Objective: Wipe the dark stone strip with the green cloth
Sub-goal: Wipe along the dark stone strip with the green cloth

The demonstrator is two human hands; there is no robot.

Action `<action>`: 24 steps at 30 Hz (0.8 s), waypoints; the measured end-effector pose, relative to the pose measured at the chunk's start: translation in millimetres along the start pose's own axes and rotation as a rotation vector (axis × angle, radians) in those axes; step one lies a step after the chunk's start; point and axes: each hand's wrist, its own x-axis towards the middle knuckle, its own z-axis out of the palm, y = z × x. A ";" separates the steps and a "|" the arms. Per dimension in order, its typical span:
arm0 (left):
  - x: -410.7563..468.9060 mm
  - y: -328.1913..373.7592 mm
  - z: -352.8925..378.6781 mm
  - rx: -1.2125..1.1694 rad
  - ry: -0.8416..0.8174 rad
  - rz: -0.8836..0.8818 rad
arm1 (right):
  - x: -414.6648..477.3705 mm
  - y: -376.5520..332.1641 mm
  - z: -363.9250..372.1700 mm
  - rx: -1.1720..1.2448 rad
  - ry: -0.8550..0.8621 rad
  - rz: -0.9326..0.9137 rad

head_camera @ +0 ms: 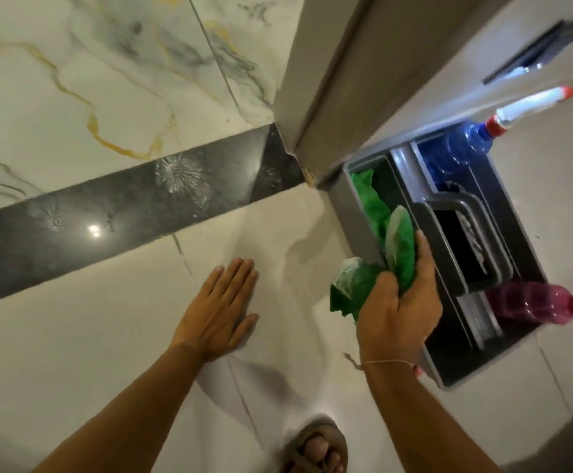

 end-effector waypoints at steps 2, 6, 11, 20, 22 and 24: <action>-16.4 -17.5 1.1 -0.008 0.029 -0.031 | -3.6 -9.7 38.3 -0.075 -0.093 -0.195; -50.3 -52.4 5.4 0.000 0.047 -0.111 | 5.0 -3.3 140.4 -0.504 -0.389 -0.505; -81.0 -86.0 19.6 0.009 0.097 -0.152 | 12.6 39.9 200.1 -0.903 -0.644 -0.732; -81.8 -88.1 26.6 -0.024 0.177 -0.162 | 47.0 -3.6 282.3 -1.043 -0.496 -0.765; -83.8 -88.3 24.3 -0.039 0.162 -0.167 | 27.9 8.5 261.1 -0.995 -0.734 -1.030; -88.2 -90.6 21.3 -0.045 0.166 -0.165 | 34.5 27.3 214.6 -0.932 -0.965 -1.173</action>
